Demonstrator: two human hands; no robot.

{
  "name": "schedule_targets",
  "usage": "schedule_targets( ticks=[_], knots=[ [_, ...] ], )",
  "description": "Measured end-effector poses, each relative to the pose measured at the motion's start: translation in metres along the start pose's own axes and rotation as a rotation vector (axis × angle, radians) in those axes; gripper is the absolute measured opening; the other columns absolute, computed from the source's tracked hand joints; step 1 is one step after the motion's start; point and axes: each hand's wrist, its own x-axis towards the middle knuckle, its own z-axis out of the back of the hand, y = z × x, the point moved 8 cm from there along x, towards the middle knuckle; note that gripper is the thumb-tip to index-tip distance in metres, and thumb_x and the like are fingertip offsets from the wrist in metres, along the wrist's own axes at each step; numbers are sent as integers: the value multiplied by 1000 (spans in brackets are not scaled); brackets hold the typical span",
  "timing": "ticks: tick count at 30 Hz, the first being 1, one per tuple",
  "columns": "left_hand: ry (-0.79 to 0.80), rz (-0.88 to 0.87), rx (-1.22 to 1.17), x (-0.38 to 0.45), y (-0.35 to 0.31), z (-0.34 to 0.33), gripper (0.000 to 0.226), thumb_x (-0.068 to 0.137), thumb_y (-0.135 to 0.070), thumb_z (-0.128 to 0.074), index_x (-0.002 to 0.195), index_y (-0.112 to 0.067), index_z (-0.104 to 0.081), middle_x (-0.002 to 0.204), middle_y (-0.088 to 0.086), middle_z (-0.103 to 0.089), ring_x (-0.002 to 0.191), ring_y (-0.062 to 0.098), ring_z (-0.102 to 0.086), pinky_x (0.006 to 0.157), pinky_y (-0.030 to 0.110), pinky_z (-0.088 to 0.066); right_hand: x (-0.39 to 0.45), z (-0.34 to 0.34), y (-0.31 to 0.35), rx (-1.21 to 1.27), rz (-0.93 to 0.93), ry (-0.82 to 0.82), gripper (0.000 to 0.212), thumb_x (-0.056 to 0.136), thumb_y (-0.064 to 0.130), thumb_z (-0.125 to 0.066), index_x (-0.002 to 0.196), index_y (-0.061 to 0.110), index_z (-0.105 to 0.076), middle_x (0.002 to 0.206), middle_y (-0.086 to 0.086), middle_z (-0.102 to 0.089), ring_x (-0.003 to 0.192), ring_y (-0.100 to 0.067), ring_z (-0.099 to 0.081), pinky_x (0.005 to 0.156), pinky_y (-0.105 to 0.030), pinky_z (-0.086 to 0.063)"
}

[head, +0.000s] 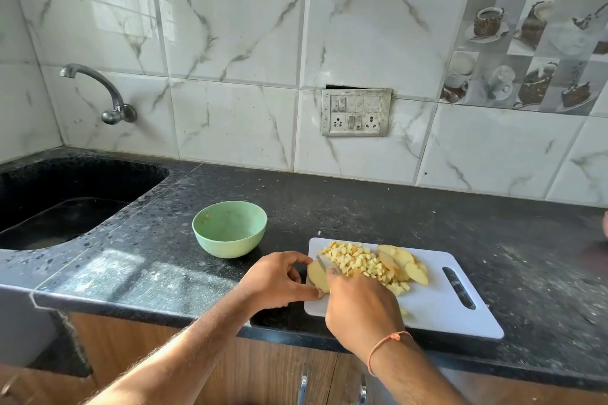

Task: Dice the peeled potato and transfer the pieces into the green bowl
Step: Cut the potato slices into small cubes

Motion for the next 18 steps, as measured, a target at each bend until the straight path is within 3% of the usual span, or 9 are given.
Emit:
schedule_targets(
  ticks=[8,14,18],
  knots=[
    [3,21,12,-1,-3,1,67,65,-49,-95,126,-41,-67,77,-8,-73,56,7,-65,58,30,-60,-11,-10,-3,-14,51,78,63,97,9,-45,157,27,-35,111,-8,-69,104,-27,-65,79,-39,-56],
    [7,45,21,-1,-3,1,70,64,-49,-96,127,-40,-67,79,-7,-73,56,7,-66,56,29,-59,-53,-10,-13,8,84,140,66,102,15,-38,164,28,-18,109,-10,-67,100,-30,-64,73,-38,-47],
    [8,39,28,-1,-3,1,69,65,-50,-96,127,-40,-67,79,-7,-73,56,6,-66,55,26,-56,-71,-12,-20,27,13,303,76,101,16,-40,165,31,-2,119,-12,-66,110,-29,-65,80,-36,-44]
  ],
)
